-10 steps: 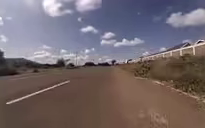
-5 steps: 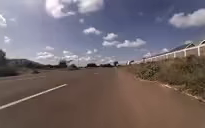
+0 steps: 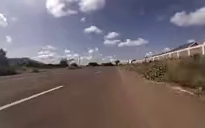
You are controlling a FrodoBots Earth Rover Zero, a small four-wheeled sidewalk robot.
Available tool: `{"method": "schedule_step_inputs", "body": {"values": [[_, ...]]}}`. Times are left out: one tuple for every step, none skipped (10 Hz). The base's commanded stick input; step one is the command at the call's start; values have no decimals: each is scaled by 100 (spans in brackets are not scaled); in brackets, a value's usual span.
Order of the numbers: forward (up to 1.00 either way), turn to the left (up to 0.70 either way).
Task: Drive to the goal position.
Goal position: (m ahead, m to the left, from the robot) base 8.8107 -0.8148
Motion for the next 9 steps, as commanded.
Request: {"method": "schedule_step_inputs", "body": {"values": [[100, -35], [100, -35], [100, -23], [100, -9], [100, 4], [100, 5], [100, 5], [100, 5], [100, 5]]}}
